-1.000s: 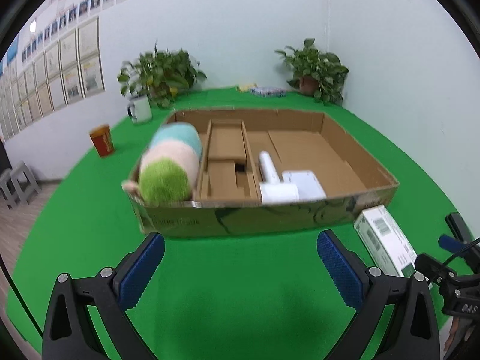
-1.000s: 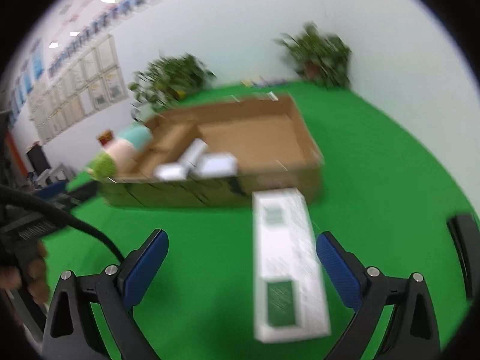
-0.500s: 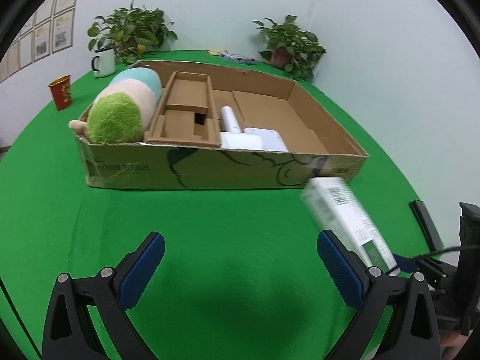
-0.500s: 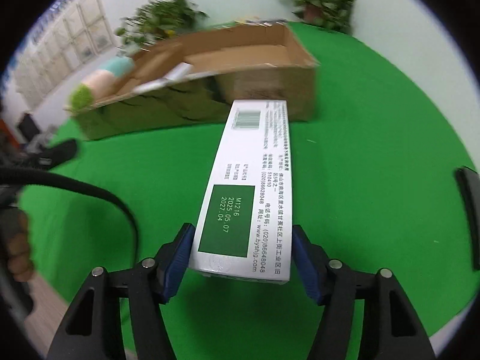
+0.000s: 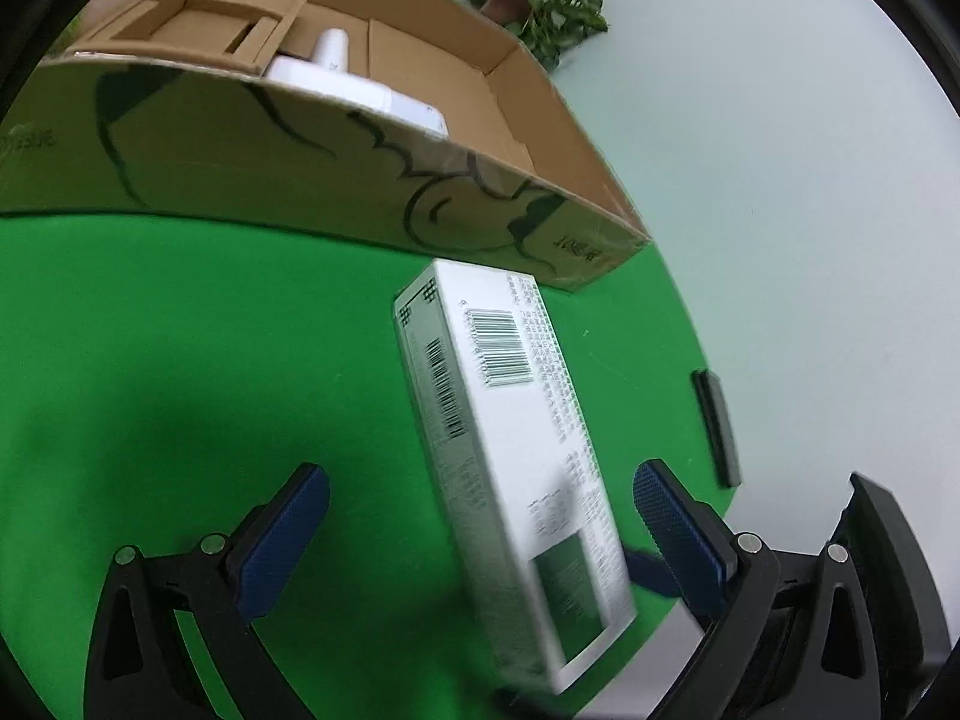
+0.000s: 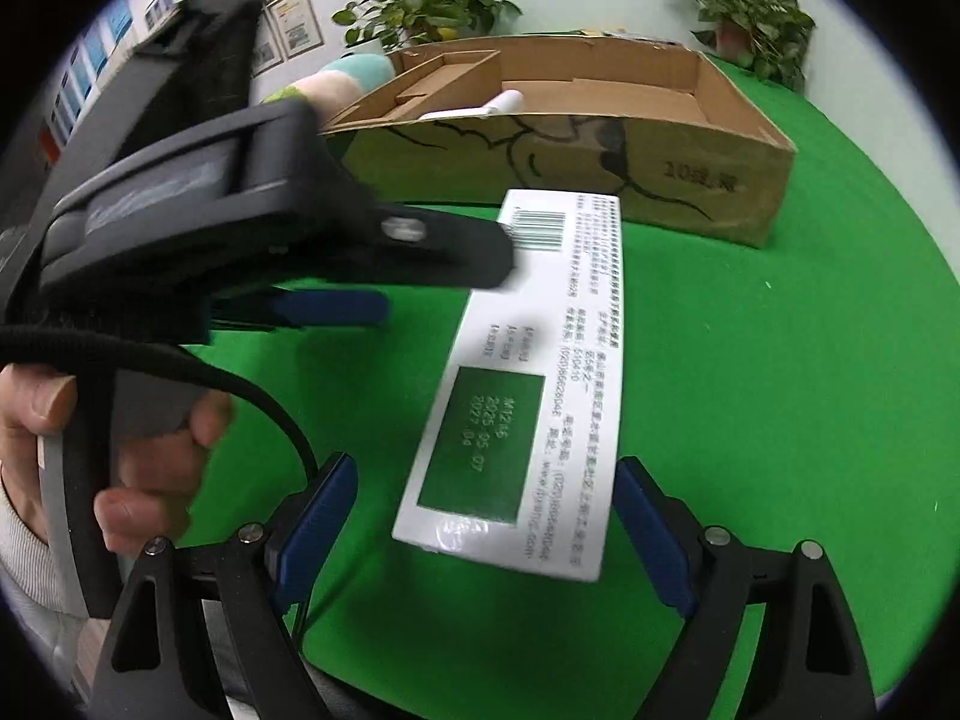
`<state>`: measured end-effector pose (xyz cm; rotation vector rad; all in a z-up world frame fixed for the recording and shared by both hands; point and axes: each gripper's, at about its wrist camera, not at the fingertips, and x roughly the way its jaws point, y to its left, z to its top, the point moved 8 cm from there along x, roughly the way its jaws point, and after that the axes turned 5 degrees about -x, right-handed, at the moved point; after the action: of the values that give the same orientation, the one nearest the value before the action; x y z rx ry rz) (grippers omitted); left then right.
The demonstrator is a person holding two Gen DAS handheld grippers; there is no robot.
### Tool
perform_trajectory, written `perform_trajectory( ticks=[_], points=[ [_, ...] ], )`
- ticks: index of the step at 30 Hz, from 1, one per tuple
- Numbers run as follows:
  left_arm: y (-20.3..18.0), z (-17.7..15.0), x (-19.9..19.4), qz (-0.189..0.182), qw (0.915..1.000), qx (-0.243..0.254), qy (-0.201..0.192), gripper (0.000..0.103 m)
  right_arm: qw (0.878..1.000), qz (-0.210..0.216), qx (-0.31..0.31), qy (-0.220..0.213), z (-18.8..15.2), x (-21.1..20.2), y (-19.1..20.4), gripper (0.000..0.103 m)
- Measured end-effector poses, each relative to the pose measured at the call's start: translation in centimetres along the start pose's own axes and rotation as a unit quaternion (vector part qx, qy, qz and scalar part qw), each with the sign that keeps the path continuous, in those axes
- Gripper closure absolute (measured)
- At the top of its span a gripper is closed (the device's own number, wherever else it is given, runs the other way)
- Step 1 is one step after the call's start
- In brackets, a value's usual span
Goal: Organize objects
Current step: 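Move the right tool back and grasp the white-green medicine box, then lift the medicine box with the right tool and carry it over the box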
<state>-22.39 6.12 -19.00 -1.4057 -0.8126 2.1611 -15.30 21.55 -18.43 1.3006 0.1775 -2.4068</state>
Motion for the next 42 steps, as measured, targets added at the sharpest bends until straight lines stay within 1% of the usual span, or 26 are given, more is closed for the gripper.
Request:
perform_trajectory(
  ticks=[3,6,7,8,9,10,11,14,21,22,24,25,26,27,28,31,35,42],
  points=[
    [-0.2,0.3,0.8,-0.029,0.9995,-0.01,0.013,0.002,1.0,-0.002,-0.009,0.001,0.4,0.3,0.3,0.017],
    [-0.3,0.5,1.2,-0.043,0.9989,-0.007,0.016,0.004,1.0,0.003,-0.009,0.004,0.2,0.5,0.4,0.017],
    [-0.2,0.6,1.3,-0.047,0.9987,-0.01,0.015,0.005,1.0,0.005,-0.01,0.003,0.8,1.2,0.6,0.019],
    [-0.1,0.7,1.4,-0.052,0.9984,-0.014,0.016,0.009,1.0,0.005,-0.009,0.001,0.8,1.2,0.6,0.02],
    [0.0,0.7,1.5,-0.056,0.9981,-0.016,0.02,0.014,1.0,0.004,-0.005,-0.002,0.8,1.2,0.4,0.024],
    [0.0,0.7,1.7,-0.059,0.9978,-0.018,0.024,0.017,1.0,0.003,-0.002,-0.003,0.8,1.2,0.3,0.025],
    [0.1,0.7,1.8,-0.061,0.9977,-0.017,0.026,0.019,1.0,0.006,0.003,-0.004,0.9,1.3,0.1,0.025],
    [0.2,0.7,2.0,-0.064,0.9974,-0.017,0.027,0.023,1.0,0.022,0.014,-0.012,0.7,0.8,-0.2,0.028],
    [0.2,0.8,2.6,-0.067,0.997,-0.022,0.032,0.024,0.997,0.071,0.024,-0.016,-1.2,-1.0,-1.2,0.037],
    [0.1,0.8,2.7,-0.067,0.997,-0.021,0.033,0.026,0.997,0.076,0.026,-0.017,-1.5,-1.2,-1.4,0.038],
    [0.0,0.6,3.1,-0.065,0.9969,-0.02,0.039,0.037,0.994,0.095,0.042,-0.021,-1.7,-1.6,-2.0,0.038],
    [0.0,0.5,3.3,-0.063,0.9971,-0.019,0.039,0.039,0.994,0.1,0.048,-0.022,-1.9,-1.7,-2.0,0.038],
    [0.0,0.5,3.4,-0.059,0.9974,-0.016,0.038,0.044,0.992,0.106,0.056,-0.023,-1.9,-1.8,-2.2,0.038],
    [0.1,0.5,3.5,-0.054,0.9977,-0.014,0.038,0.051,0.992,0.109,0.062,-0.024,-2.0,-1.9,-2.2,0.038],
    [0.2,0.5,3.6,-0.05,0.9979,-0.012,0.039,0.055,0.992,0.108,0.062,-0.025,-2.2,-2.1,-1.8,0.038],
    [0.5,0.7,3.7,-0.05,0.998,-0.017,0.035,0.055,0.993,0.098,0.053,-0.027,-2.3,-2.2,-1.5,0.038],
    [0.7,1.2,3.4,-0.051,0.9982,-0.018,0.028,0.057,0.993,0.096,0.054,-0.032,-2.3,-2.6,-1.0,0.039],
    [-0.1,3.1,1.2,-0.049,0.9988,-0.001,-0.004,0.06,0.993,0.091,0.044,-0.054,-1.6,-3.8,-0.4,0.039]
  ],
)
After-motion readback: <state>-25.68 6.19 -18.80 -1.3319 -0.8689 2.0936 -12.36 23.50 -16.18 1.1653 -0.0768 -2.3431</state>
